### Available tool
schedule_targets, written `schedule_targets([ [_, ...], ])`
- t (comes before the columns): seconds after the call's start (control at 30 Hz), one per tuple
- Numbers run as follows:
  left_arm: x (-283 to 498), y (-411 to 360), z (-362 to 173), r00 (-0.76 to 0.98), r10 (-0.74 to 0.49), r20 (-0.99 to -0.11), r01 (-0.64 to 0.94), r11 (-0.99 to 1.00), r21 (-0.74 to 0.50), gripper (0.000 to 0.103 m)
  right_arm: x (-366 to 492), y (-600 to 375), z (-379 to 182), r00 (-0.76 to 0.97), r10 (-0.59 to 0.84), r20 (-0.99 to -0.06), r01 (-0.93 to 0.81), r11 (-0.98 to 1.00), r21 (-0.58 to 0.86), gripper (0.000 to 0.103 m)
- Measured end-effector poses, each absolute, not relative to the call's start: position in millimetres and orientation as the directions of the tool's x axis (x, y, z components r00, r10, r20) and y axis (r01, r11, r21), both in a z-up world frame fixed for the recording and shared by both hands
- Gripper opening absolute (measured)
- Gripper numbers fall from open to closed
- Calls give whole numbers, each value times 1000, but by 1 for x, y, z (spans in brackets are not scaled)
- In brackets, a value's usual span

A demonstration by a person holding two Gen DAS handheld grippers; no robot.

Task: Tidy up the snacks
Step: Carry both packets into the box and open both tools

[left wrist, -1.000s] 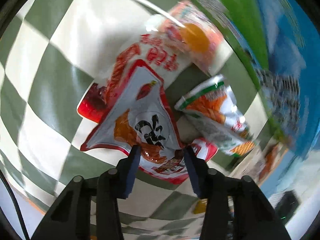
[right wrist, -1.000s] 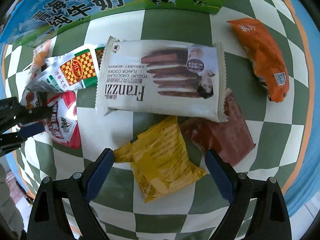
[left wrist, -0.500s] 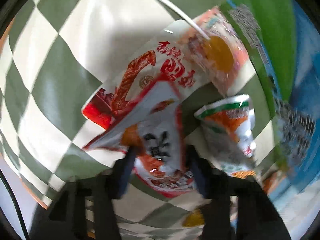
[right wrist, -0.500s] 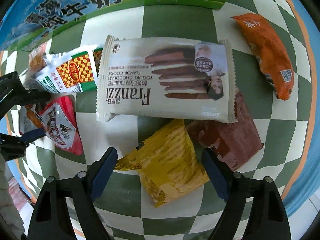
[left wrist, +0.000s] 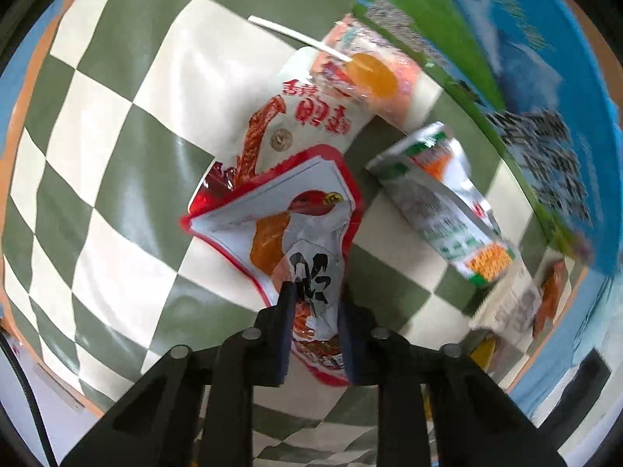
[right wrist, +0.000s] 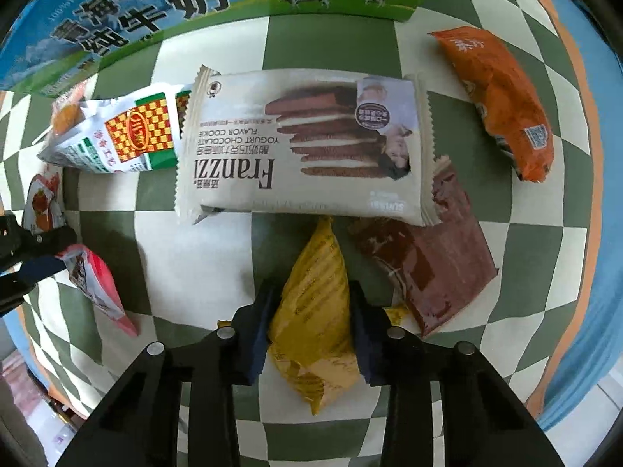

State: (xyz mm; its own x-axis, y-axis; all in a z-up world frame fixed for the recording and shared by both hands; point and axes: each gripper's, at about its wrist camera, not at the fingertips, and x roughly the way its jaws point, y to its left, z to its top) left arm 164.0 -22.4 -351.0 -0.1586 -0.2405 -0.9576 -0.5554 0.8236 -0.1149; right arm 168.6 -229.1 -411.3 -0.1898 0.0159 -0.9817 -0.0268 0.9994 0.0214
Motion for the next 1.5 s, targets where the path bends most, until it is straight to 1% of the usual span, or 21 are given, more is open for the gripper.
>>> schedule_targets([
  [0.07,160,-27,-343,-155,-243,-958,-534,836,-125,14,165,-232,-404,-179,30,-983,-21,999,34,37],
  [0.2,154,-32,-342,-151,-235,-960,-529,840,-123,14,155,-246,-384,-157,50,-986,-16,998,53,37],
  [0.33,146,-14,-336,-126,-255,-959,-544,826,-148,10,152,-247,-364,-140,72,-988,-7,997,73,36],
  [0.5,151,-12,-332,-100,-279,-955,-545,818,-182,9,152,-249,-337,-106,100,-989,-5,995,101,36],
  [0.83,152,-5,-310,-61,-301,-952,-542,810,-222,9,162,-246,-316,-62,145,-988,-4,989,145,36],
  [1.0,150,5,-278,-26,-319,-947,-522,812,-259,9,170,-252,-296,-28,175,-984,2,984,175,36],
  [1.17,157,4,-224,48,-360,-932,-492,803,-336,9,183,-247,-258,38,216,-976,4,976,216,36],
  [1.33,192,-9,-160,137,-371,-918,-406,824,-394,9,208,-245,-204,106,247,-963,-6,969,247,36],
  [1.5,244,-20,-125,191,-331,-924,-317,870,-378,9,247,-245,-161,160,253,-954,-20,967,253,36],
])
